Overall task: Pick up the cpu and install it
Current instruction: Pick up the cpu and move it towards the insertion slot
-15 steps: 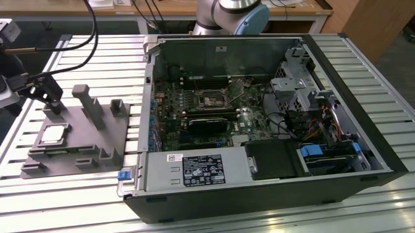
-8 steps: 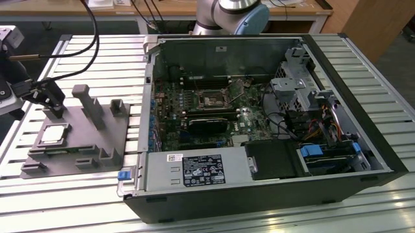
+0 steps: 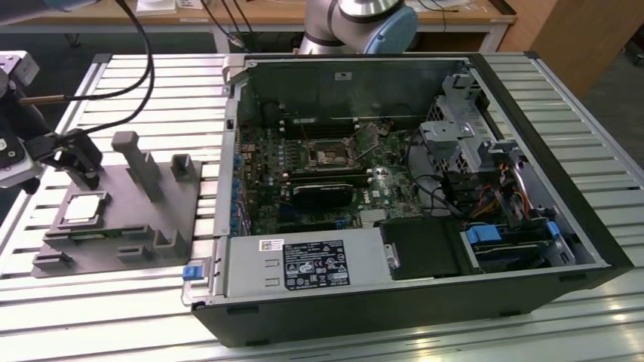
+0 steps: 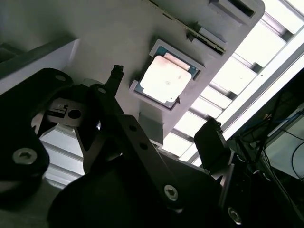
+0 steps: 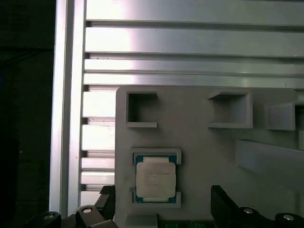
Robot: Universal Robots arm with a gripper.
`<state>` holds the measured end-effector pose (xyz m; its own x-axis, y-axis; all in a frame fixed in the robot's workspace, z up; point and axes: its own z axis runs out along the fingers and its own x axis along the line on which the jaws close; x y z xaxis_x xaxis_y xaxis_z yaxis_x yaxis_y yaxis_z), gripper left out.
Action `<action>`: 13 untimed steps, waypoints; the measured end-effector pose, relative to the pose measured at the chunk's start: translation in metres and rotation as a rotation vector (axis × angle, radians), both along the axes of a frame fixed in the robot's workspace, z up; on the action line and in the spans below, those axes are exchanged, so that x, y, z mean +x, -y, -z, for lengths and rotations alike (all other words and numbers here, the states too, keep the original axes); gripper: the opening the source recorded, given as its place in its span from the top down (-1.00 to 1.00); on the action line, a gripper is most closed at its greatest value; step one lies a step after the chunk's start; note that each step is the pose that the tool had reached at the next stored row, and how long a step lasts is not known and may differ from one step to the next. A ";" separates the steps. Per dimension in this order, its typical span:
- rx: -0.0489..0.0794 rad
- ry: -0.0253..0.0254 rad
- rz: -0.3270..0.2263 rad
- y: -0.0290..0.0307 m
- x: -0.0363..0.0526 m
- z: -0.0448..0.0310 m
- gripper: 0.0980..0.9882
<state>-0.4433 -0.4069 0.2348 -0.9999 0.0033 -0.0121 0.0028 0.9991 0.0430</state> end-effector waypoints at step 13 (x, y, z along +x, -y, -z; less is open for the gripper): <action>-0.002 0.0002 0.011 0.0000 -0.0023 0.0236 -0.75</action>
